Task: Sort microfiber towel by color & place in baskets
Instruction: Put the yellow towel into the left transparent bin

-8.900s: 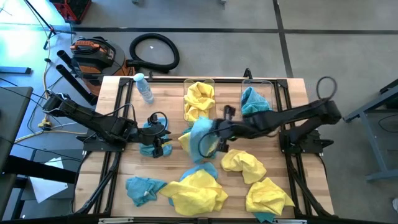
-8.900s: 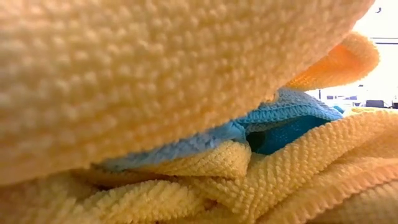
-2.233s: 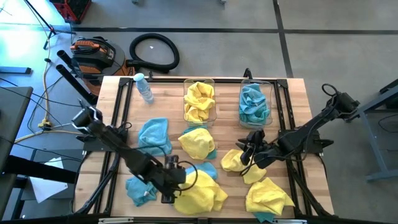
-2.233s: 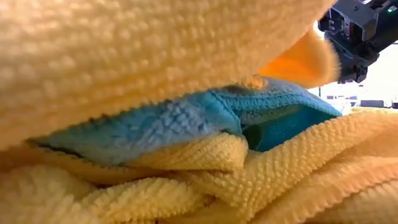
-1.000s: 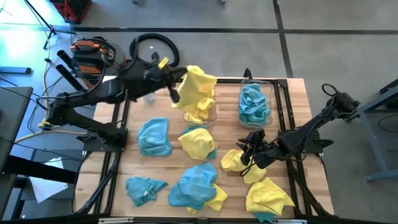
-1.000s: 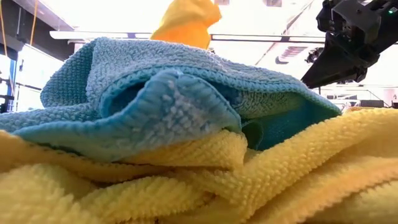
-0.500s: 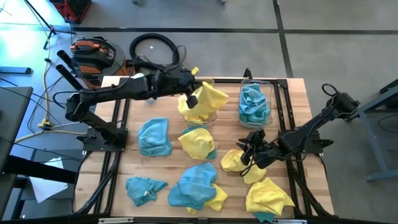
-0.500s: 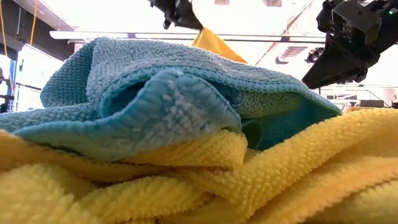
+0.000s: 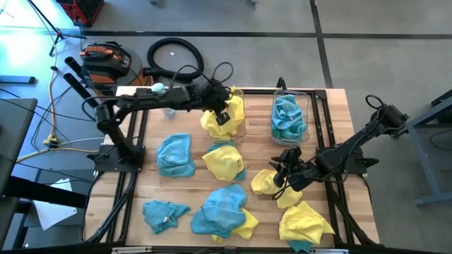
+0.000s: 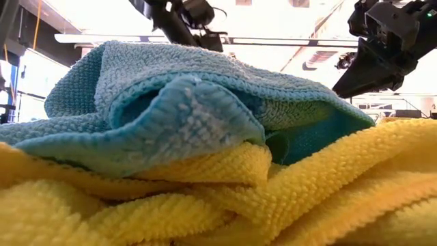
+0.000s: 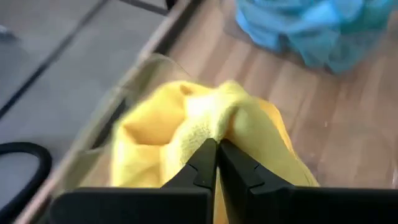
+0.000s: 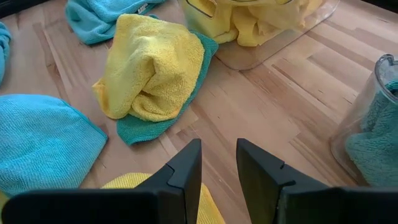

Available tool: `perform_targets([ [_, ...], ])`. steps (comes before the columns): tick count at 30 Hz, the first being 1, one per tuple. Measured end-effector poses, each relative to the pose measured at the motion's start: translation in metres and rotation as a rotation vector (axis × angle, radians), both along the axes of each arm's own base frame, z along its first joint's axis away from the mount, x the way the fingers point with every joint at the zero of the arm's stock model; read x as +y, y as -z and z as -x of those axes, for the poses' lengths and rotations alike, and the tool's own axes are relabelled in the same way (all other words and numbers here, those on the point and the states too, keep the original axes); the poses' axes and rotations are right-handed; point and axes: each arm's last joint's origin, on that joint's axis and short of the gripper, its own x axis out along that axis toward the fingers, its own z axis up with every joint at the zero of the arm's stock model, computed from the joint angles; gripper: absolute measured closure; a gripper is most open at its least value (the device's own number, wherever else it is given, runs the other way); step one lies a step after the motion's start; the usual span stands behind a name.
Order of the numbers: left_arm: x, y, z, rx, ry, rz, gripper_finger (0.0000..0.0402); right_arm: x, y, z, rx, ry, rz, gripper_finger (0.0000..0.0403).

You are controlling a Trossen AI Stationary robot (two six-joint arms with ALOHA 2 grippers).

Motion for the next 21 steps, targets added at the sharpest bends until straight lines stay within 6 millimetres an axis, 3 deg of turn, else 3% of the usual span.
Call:
perform_targets([
  [5,0.004,0.032,-0.013,0.043,0.086,0.119,0.0353,0.0,0.001,0.001,0.009,0.002,0.004,0.0309],
  [13,0.012,0.074,-0.027,0.106,0.085,0.16,0.0272,-0.001,0.001,0.001,0.015,0.002,0.008,0.0309],
  [21,0.02,0.099,-0.029,0.163,0.056,0.199,0.0238,-0.002,0.001,0.002,0.016,0.013,0.029,0.0309],
])
